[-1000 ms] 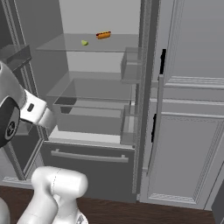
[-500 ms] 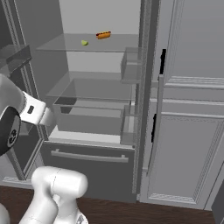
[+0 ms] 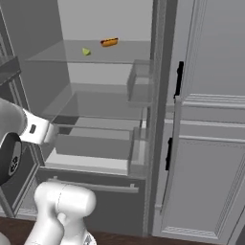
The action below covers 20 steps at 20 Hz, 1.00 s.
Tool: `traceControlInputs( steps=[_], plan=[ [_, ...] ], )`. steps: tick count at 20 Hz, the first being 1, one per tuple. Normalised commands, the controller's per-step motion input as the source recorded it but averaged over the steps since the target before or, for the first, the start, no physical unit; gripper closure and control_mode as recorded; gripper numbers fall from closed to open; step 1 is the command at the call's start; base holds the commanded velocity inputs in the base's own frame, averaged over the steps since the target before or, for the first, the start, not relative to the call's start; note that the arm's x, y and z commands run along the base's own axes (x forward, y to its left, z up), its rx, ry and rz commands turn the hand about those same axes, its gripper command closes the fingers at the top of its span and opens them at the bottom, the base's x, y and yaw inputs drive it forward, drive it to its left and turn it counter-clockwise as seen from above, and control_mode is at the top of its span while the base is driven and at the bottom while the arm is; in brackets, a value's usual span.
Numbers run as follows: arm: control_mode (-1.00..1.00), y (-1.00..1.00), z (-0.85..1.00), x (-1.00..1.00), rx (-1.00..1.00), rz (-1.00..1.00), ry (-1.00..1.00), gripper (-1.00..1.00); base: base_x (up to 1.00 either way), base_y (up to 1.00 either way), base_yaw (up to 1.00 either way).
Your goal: Grab a lemon wedge from the fridge and one ice cube from the ice bowl, and put them in the glass of lemonade.
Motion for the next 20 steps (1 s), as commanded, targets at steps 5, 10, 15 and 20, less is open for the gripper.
traceControlInputs(
  steps=[5, 10, 15, 20],
  plan=[
    [1.0, 0.0, 0.0, 0.0, 0.0, 0.0, 0.0, -1.0, 0.96, -0.21, 0.0],
    [1.0, 0.0, 0.0, 0.0, 0.0, 0.0, 0.0, -1.0, 0.8, -0.05, 0.0],
    [-1.0, 0.0, 0.03, 0.01, 0.01, 0.0, -0.02, -1.0, 0.55, 0.0, 0.0],
    [-1.0, 0.0, 0.4, -0.01, 0.11, 0.0, -0.19, -1.0, 0.0, 0.0, 0.0]
  ],
)
